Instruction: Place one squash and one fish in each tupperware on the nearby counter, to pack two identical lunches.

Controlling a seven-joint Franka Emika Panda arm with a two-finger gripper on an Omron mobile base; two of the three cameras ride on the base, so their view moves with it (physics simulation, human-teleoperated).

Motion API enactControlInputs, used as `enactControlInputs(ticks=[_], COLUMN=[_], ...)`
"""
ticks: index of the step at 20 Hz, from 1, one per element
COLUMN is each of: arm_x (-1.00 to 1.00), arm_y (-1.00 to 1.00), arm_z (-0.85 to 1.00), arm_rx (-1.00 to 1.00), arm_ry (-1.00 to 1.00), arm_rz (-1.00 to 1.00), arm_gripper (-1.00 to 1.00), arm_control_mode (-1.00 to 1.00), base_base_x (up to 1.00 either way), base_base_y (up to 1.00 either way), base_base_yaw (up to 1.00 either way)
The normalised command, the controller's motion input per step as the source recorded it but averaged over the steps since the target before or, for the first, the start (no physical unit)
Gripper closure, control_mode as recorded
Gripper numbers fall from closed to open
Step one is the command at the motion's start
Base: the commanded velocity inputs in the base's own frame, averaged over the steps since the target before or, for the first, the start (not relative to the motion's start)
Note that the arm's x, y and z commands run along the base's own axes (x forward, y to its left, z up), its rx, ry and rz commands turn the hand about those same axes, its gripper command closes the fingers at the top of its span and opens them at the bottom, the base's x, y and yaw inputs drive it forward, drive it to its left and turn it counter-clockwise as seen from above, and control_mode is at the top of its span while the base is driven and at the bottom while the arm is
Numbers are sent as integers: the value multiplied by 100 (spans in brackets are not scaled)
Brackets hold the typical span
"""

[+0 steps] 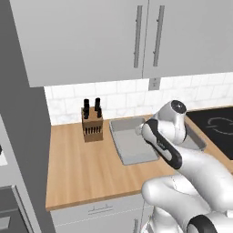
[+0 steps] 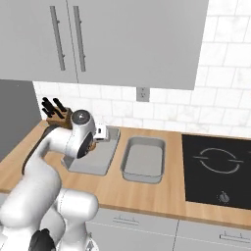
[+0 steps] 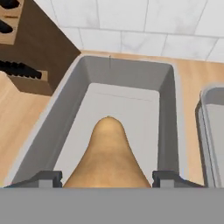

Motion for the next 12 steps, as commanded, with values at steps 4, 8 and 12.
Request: enactControlInputs(ticks=[4, 8, 12], arm_x=[100, 98, 94], arm_y=[19, 15, 10], arm_z=[-58, -42, -25], arm_rx=[0, 0, 0], arm_ry=[10, 13, 10], arm_rz=[0, 0, 0], arm_gripper=[100, 100, -100], arm_control_mode=[-100, -100, -100], base_base_x=[0, 0, 0], base_base_y=[0, 0, 0], base_base_yaw=[0, 0, 0])
